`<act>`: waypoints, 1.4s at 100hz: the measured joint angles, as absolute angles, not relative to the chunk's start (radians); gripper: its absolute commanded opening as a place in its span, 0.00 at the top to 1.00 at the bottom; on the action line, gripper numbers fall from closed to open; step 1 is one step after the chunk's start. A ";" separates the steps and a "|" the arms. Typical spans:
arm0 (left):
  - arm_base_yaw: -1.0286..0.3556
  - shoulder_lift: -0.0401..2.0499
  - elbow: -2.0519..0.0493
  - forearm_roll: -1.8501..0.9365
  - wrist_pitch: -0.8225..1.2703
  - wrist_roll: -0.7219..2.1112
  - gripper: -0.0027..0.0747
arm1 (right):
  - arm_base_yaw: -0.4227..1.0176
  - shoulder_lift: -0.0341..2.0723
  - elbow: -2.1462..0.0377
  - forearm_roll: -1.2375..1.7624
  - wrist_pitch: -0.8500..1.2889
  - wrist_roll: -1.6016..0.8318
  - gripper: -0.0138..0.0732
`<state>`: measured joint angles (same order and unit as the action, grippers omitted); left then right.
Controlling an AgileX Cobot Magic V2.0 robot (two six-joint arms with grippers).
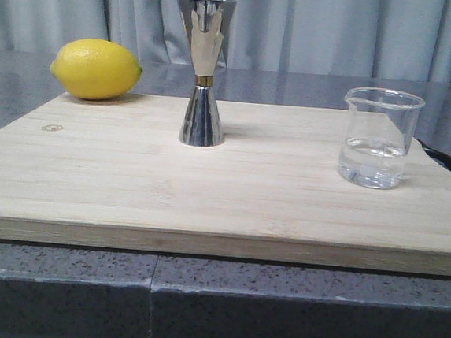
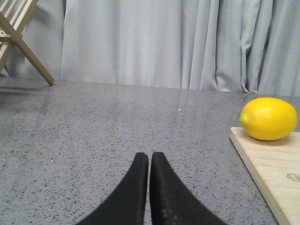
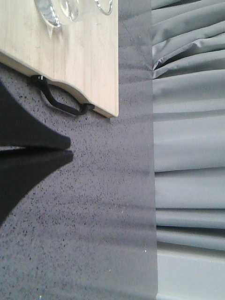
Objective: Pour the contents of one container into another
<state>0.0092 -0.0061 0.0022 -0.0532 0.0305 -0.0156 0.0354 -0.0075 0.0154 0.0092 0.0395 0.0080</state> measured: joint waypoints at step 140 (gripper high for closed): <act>0.009 0.364 -0.418 -0.174 0.118 -0.016 0.99 | 0.035 0.185 -0.228 0.053 0.109 0.010 0.92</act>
<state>0.0092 0.3636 -0.4185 -0.1737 0.1176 -0.0156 0.0354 0.1849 -0.2282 0.0532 0.1093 0.0098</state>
